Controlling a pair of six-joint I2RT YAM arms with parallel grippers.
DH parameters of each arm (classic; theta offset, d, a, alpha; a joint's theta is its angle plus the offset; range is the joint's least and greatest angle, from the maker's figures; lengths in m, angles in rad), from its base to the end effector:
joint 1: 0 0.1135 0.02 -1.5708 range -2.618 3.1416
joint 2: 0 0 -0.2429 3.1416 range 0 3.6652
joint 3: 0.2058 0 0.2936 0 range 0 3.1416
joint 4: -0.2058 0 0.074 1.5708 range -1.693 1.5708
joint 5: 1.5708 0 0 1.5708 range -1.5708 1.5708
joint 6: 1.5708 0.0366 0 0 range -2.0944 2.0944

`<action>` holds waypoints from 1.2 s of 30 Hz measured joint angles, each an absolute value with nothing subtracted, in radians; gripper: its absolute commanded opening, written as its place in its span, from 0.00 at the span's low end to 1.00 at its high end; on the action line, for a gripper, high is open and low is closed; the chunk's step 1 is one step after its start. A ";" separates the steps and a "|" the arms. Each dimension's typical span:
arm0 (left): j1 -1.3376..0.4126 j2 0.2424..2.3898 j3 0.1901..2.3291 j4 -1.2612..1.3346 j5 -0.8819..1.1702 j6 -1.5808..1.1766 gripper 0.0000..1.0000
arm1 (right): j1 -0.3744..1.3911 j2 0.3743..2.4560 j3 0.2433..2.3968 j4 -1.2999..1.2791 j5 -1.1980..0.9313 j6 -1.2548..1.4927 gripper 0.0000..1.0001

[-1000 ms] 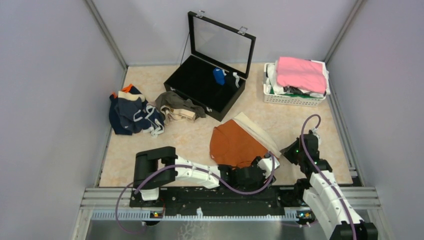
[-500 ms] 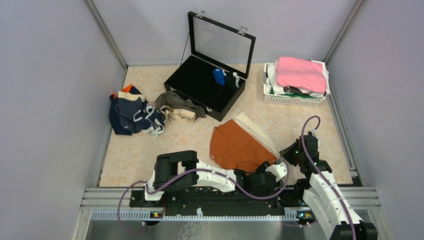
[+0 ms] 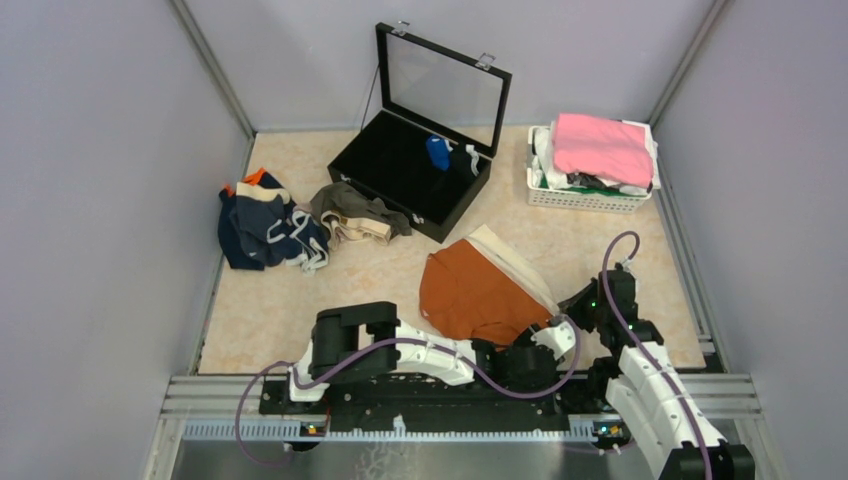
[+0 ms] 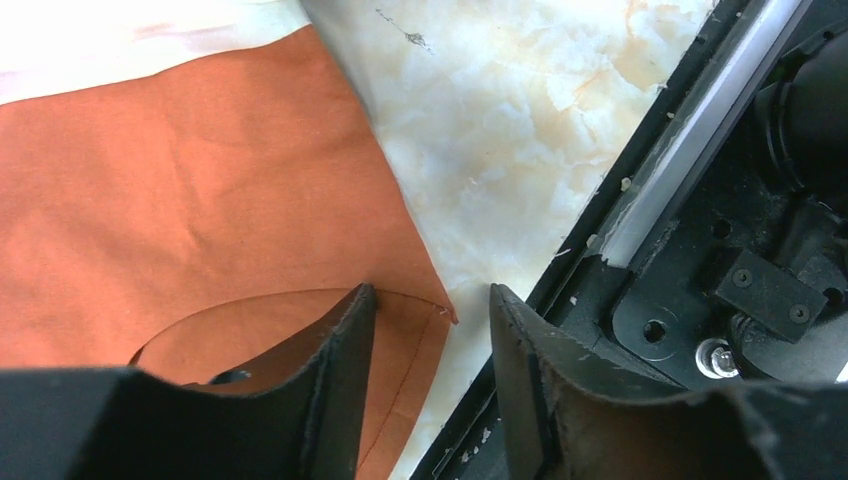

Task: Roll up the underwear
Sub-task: Fold the underwear at the center of the board.

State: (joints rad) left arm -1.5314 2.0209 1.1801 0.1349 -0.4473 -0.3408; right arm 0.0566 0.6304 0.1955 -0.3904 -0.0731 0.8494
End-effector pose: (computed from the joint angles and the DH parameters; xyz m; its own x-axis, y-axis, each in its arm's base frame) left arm 0.0333 -0.4425 0.0886 -0.3209 0.4891 -0.8110 0.8284 0.5601 0.0101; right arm 0.1842 0.0131 0.1088 -0.5640 0.7181 -0.4077 0.4809 0.6870 0.5448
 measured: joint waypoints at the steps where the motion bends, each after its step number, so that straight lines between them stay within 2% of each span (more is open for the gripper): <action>1: -1.531 2.021 1.180 0.134 -0.448 -0.345 0.44 | 0.057 0.630 0.195 -0.390 -0.073 0.849 0.00; 6: -1.531 2.025 1.178 0.135 -0.466 -0.361 0.32 | 0.057 0.630 0.195 -0.390 -0.072 0.849 0.00; 15: -1.531 2.032 1.172 0.149 -0.514 -0.369 0.01 | 0.057 0.617 0.196 -0.405 -0.069 0.850 0.00; 24: -1.532 1.964 1.110 0.116 -0.465 -0.365 0.00 | 0.057 0.546 0.207 -0.490 -0.069 0.867 0.00; 36: -1.520 1.803 1.101 0.019 -0.364 -0.332 0.00 | 0.057 0.492 0.326 -0.590 -0.075 0.871 0.00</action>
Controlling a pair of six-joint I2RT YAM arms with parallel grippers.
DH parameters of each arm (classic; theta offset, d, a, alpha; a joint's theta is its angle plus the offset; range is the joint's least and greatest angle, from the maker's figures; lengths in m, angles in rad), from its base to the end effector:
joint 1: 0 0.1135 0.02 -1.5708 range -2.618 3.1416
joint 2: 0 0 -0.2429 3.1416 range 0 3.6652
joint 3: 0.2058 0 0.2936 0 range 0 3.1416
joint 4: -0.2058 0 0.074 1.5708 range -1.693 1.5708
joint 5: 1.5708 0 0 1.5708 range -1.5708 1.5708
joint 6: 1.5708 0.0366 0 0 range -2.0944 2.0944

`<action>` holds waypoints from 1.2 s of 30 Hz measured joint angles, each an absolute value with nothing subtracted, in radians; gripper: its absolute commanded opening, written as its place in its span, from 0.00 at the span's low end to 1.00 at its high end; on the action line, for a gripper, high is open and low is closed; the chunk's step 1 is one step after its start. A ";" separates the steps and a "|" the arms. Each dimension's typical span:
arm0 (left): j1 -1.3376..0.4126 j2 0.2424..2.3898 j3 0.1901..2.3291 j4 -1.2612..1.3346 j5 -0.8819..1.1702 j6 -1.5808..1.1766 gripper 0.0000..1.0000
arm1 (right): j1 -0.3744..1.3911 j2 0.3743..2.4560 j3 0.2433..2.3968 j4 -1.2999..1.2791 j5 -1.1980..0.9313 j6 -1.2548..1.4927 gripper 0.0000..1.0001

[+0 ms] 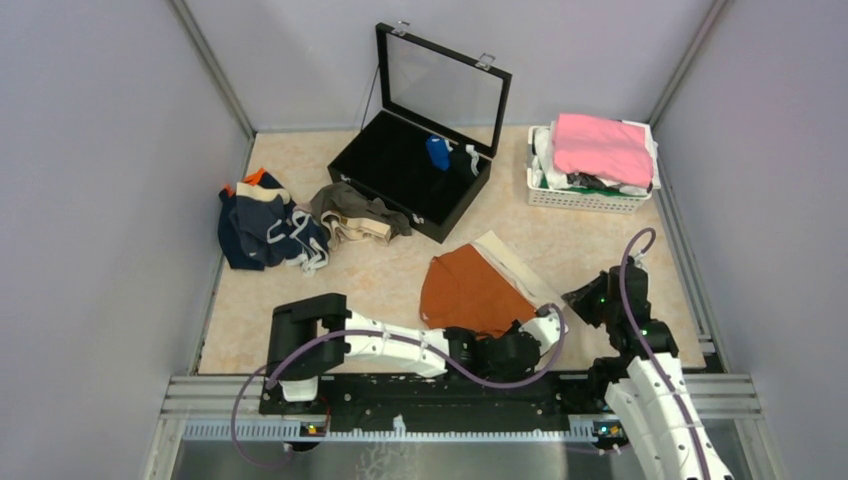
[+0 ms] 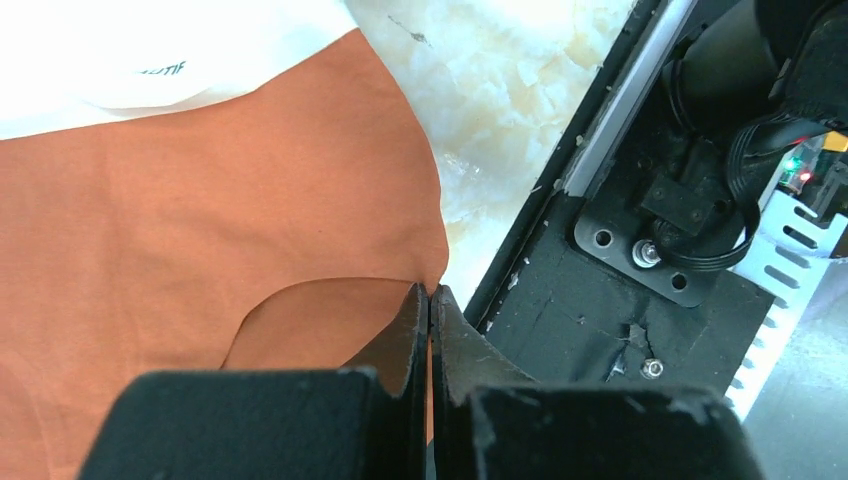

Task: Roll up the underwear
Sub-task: Fold the underwear at the center of the board.

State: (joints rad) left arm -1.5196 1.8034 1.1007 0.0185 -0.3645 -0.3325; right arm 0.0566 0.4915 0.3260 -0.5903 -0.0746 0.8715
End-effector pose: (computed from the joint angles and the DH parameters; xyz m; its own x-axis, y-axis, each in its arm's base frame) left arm 0.0344 -0.4167 0.1415 -0.3305 0.4910 -0.8060 0.8581 0.5120 -0.0400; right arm 0.1792 0.0129 0.1642 -0.5254 0.7346 -0.4293 0.4529 0.6686 0.5898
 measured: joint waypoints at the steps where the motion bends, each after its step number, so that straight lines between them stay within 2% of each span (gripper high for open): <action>1: -1.518 1.797 1.101 0.018 -0.357 -0.331 0.00 | 0.057 0.491 0.332 -0.599 -0.074 0.867 0.00; 20: -1.404 1.642 1.000 0.033 -0.121 -0.339 0.00 | 0.057 0.443 0.493 -0.784 -0.072 0.829 0.00; 31: -1.266 1.498 0.915 0.051 -0.049 -0.345 0.00 | 0.057 0.662 0.595 -0.733 -0.141 0.751 0.00; 36: -1.208 1.428 0.912 0.036 -0.042 -0.332 0.00 | 0.116 0.776 0.663 -0.662 -0.152 0.740 0.00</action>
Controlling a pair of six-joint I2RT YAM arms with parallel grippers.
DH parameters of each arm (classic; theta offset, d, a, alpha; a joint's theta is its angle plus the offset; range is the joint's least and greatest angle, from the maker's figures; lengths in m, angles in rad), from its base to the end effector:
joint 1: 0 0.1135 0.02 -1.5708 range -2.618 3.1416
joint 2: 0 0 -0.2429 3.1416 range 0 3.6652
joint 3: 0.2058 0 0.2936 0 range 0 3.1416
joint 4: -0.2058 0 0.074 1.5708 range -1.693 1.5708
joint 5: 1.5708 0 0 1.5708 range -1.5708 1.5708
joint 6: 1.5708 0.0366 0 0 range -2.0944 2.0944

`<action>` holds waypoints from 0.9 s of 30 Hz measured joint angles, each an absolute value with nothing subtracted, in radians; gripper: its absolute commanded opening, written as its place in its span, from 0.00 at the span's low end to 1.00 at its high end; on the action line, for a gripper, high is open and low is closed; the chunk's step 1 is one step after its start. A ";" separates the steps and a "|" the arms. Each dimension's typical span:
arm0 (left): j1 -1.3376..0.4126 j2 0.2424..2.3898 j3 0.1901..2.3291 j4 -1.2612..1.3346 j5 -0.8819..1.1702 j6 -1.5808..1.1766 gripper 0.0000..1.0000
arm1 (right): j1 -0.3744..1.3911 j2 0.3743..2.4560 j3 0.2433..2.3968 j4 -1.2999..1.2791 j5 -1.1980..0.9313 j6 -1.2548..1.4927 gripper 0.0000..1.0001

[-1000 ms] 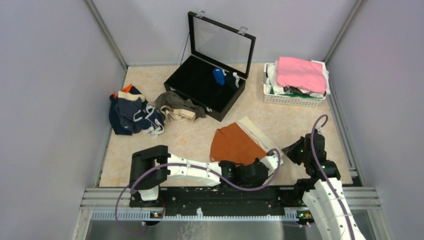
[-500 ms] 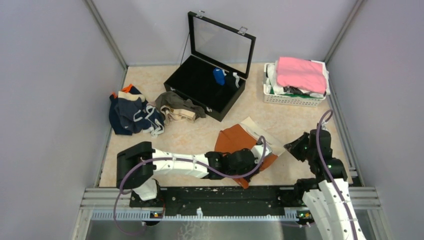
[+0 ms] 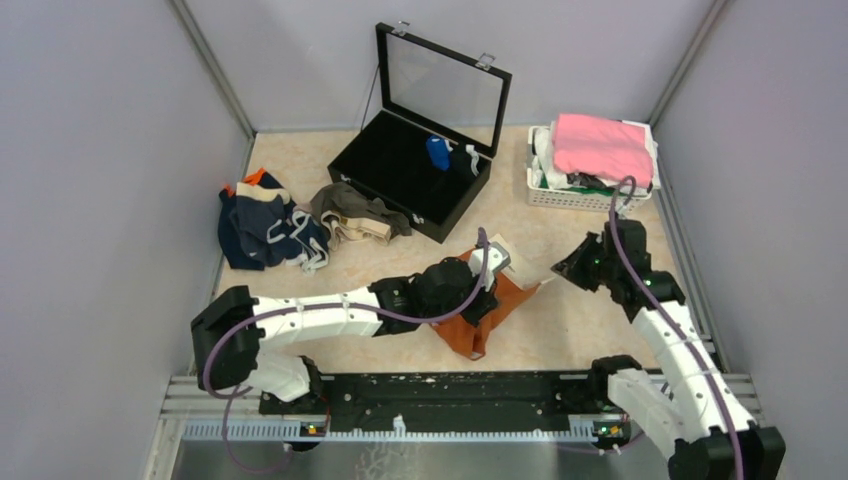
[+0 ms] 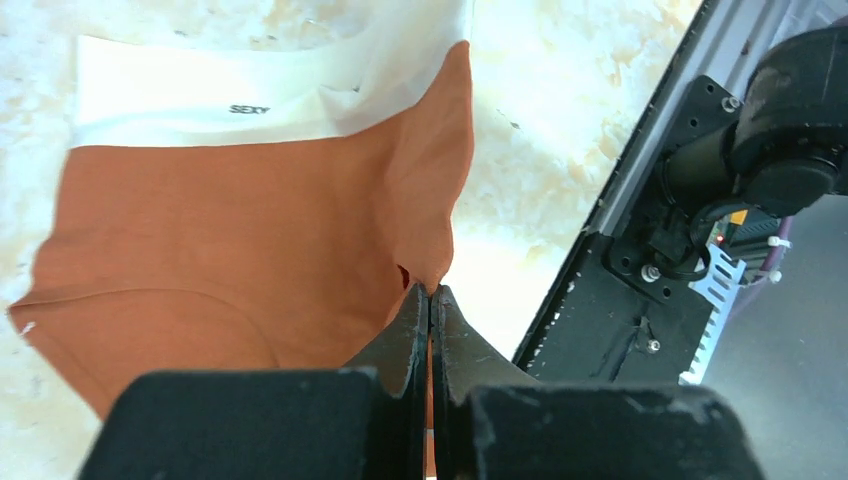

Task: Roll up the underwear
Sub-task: Fold the underwear at the center of the board.

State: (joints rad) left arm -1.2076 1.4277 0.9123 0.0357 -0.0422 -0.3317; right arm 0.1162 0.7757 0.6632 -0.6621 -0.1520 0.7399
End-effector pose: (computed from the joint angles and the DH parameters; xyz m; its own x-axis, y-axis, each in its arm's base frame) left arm 0.1304 -0.3389 0.2134 -0.4548 0.2809 -0.8451 0.8171 0.5092 -0.2705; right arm 0.2155 0.0307 0.2339 -0.6628 0.5936 -0.4564 0.3044 0.7705 0.5601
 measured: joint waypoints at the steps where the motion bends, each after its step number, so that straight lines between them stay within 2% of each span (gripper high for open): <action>1: -1.198 1.419 0.912 0.030 -0.042 -0.327 0.00 | 0.140 0.803 0.674 -0.643 -0.149 0.740 0.00; 7: -1.141 1.368 0.900 -0.007 -0.050 -0.308 0.00 | 0.263 0.987 0.727 -0.526 -0.129 0.739 0.00; 27: -0.969 1.373 0.776 0.094 -0.126 -0.275 0.00 | 0.288 1.412 0.904 -0.310 -0.133 0.685 0.00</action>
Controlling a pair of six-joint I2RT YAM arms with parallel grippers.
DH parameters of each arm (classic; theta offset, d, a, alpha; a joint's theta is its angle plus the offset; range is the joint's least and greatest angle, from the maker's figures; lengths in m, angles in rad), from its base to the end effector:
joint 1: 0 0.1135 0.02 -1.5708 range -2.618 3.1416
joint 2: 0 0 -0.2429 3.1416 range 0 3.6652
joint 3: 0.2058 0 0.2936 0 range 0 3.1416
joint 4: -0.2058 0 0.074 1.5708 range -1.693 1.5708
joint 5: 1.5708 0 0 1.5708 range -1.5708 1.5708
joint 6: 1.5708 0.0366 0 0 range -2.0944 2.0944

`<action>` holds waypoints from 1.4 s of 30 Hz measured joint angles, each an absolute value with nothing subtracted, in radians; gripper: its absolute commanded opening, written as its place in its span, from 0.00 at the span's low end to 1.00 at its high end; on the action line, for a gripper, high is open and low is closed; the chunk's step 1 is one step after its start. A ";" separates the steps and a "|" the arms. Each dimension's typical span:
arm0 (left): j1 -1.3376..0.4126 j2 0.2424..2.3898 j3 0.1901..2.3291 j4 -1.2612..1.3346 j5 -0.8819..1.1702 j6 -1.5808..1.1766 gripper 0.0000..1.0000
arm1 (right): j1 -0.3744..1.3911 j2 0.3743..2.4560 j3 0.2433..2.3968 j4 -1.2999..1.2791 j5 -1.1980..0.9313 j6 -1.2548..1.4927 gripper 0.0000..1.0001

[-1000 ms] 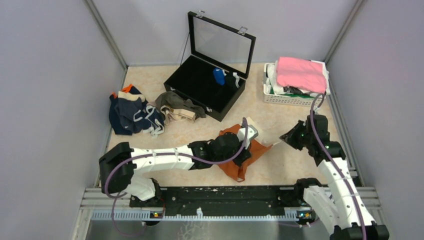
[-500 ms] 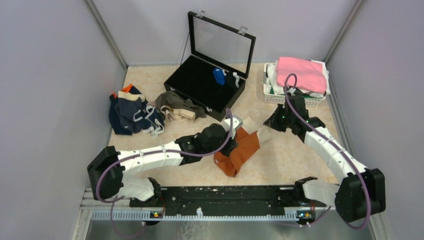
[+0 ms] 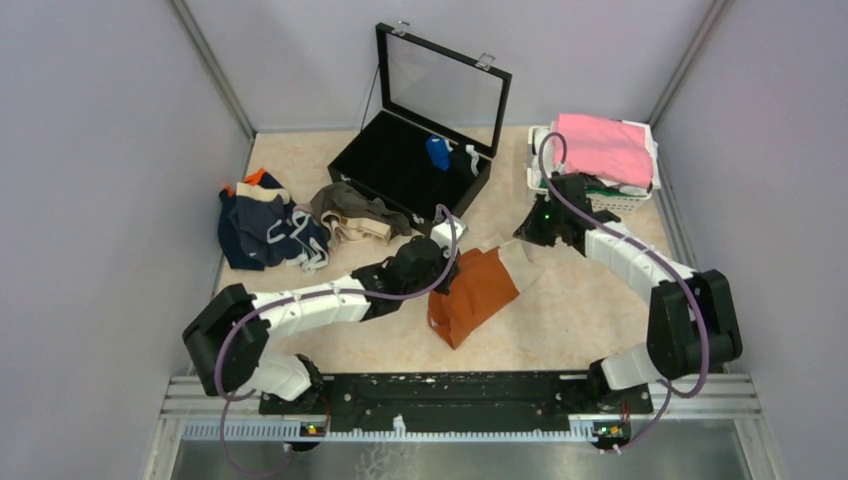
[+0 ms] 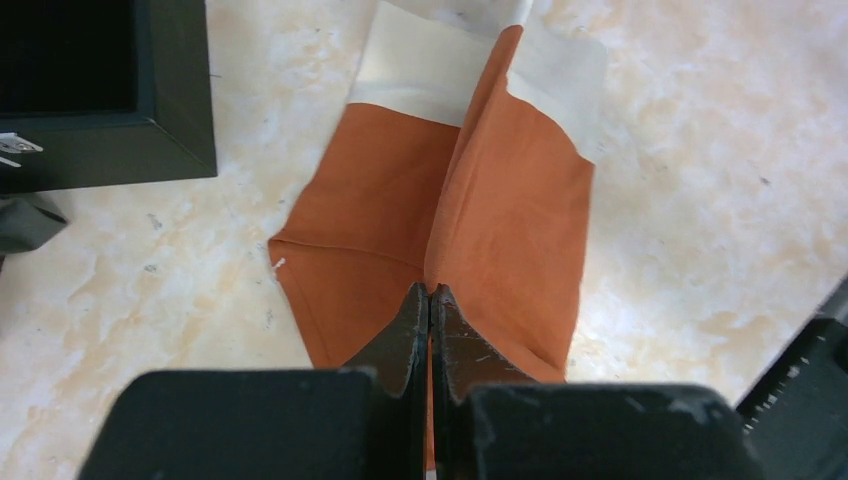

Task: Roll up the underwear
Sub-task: Fold the underwear at the center of the board.

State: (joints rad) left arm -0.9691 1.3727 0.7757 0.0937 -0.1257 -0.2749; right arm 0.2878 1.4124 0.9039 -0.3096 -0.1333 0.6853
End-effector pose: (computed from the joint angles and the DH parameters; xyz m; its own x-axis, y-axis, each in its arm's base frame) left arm 0.1964 -0.2779 0.1865 -0.4679 0.2057 -0.8595 0.6532 0.7355 -0.1796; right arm 0.3221 0.1004 0.1854 -0.7750 0.4248 -0.4679 0.1577 0.8469 0.5078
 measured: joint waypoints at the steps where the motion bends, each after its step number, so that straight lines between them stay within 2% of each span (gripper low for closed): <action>1: -0.960 1.389 0.776 0.108 -0.128 -0.269 0.00 | 0.288 1.428 0.912 -0.304 -0.133 0.682 0.00; 10: -0.912 1.525 0.776 0.173 -0.135 -0.237 0.00 | 0.288 1.605 1.016 -0.270 -0.134 0.641 0.00; 24: -0.881 1.559 0.776 0.211 -0.156 -0.231 0.00 | 0.288 1.739 1.063 -0.246 -0.146 0.612 0.00; 26: -0.878 1.579 0.776 0.211 -0.165 -0.228 0.08 | 0.288 1.754 1.072 -0.242 -0.149 0.611 0.02; 28: -0.876 1.602 0.776 0.212 -0.183 -0.226 0.26 | 0.288 1.763 1.080 -0.237 -0.156 0.609 0.10; 29: -0.876 1.612 0.776 0.211 -0.197 -0.226 0.30 | 0.288 1.766 1.082 -0.228 -0.161 0.606 0.15; 35: -0.871 1.645 0.787 0.155 -0.311 -0.248 0.44 | 0.287 1.765 1.083 -0.178 -0.158 0.576 0.34; 37: -0.870 1.644 0.789 0.147 -0.350 -0.260 0.48 | 0.287 1.754 1.082 -0.168 -0.152 0.567 0.45; 39: -0.870 1.637 0.789 0.135 -0.384 -0.271 0.53 | 0.287 1.726 1.077 -0.163 -0.145 0.557 0.50; 42: -0.869 1.594 0.789 0.102 -0.405 -0.286 0.56 | 0.287 1.649 1.048 -0.152 -0.134 0.540 0.50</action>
State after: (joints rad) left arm -0.8692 1.5936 0.7891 0.1020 -0.4046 -0.2855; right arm 0.2871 1.6489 1.0481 -0.1524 -0.1341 0.5404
